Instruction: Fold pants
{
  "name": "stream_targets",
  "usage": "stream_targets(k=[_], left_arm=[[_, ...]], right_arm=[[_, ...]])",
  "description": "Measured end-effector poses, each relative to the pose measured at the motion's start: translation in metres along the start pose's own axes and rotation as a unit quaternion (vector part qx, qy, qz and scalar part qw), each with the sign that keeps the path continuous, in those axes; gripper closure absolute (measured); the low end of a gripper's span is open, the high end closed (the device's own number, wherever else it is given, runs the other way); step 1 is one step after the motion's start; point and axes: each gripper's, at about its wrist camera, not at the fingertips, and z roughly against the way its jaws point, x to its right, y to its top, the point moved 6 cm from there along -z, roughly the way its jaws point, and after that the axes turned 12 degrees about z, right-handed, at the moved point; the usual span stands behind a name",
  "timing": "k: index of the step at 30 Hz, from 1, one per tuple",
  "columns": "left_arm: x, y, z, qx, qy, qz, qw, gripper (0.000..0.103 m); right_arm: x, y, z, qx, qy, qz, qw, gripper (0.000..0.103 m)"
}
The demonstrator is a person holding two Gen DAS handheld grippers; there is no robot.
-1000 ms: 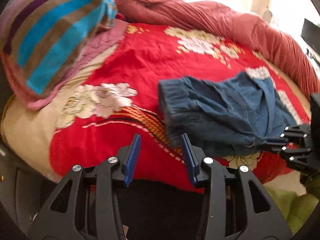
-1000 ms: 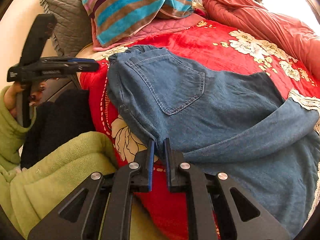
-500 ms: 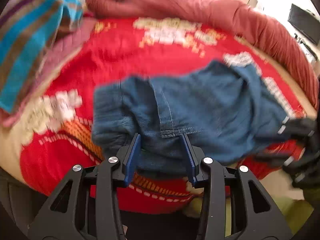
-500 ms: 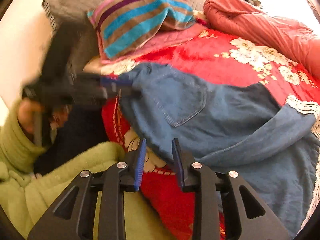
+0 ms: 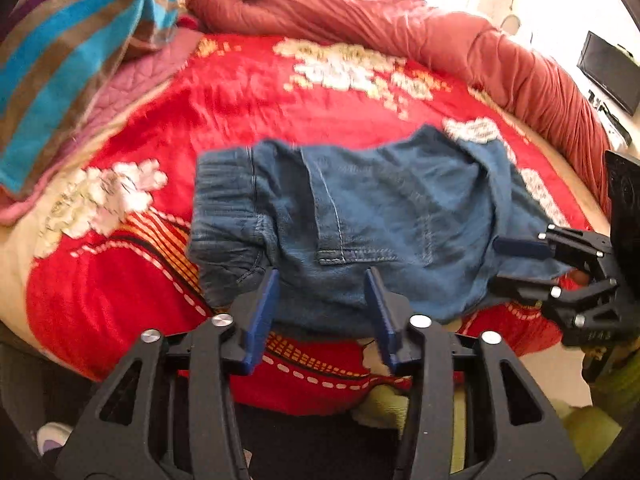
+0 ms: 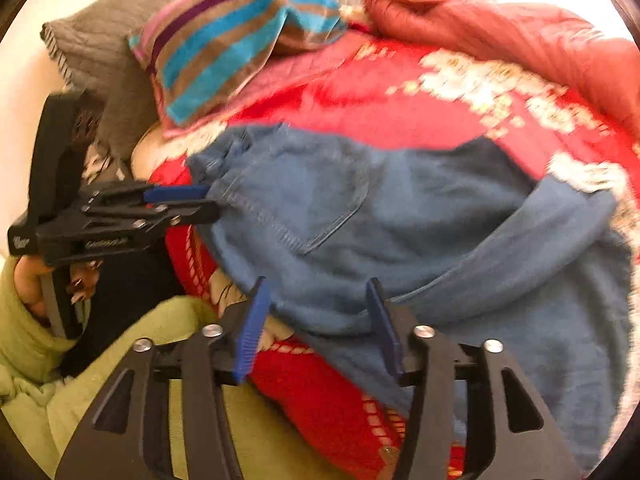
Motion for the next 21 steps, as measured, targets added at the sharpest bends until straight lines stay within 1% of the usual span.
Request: stream_targets(k=[1,3,4,5,6,7,9,13,18,21], left_arm=[[0.002,0.003,0.005,0.006,-0.001,0.0,1.0,0.059],[0.008,0.008,0.015,0.02,-0.006,0.001,0.9998,0.057],[0.011,0.01,0.019,0.025,-0.008,0.0,0.9997,0.055],[0.015,0.013,0.023,0.03,-0.012,0.0,0.9995,0.052],[0.019,0.015,0.025,0.031,-0.017,-0.002,0.9994,0.049],[0.024,0.016,0.025,0.03,-0.023,-0.003,0.9993,0.047],[0.035,0.019,0.024,0.023,-0.041,-0.001,0.9989,0.044],[0.058,0.019,0.008,-0.005,-0.07,-0.001,0.9975,0.043],[0.093,0.015,-0.024,-0.044,-0.094,-0.021,0.9944,0.043],[0.113,0.014,-0.042,-0.061,-0.105,-0.038,0.9919,0.043]], right_arm=[[0.007,0.003,0.004,0.004,-0.018,-0.001,1.0,0.044],[0.023,0.008,0.013,0.011,-0.061,-0.001,0.998,0.037],[0.03,0.01,0.016,0.014,-0.074,-0.003,0.997,0.037],[0.038,0.013,0.018,0.017,-0.084,-0.006,0.996,0.036],[0.046,0.016,0.021,0.022,-0.096,-0.01,0.995,0.032],[0.055,0.018,0.023,0.027,-0.107,-0.013,0.994,0.026],[0.07,0.026,0.026,0.036,-0.125,-0.016,0.991,0.024],[0.098,0.036,0.025,0.037,-0.146,-0.034,0.988,0.024],[0.13,0.048,0.021,0.04,-0.156,-0.058,0.985,0.024],[0.152,0.053,0.011,0.027,-0.16,-0.078,0.984,0.024]])
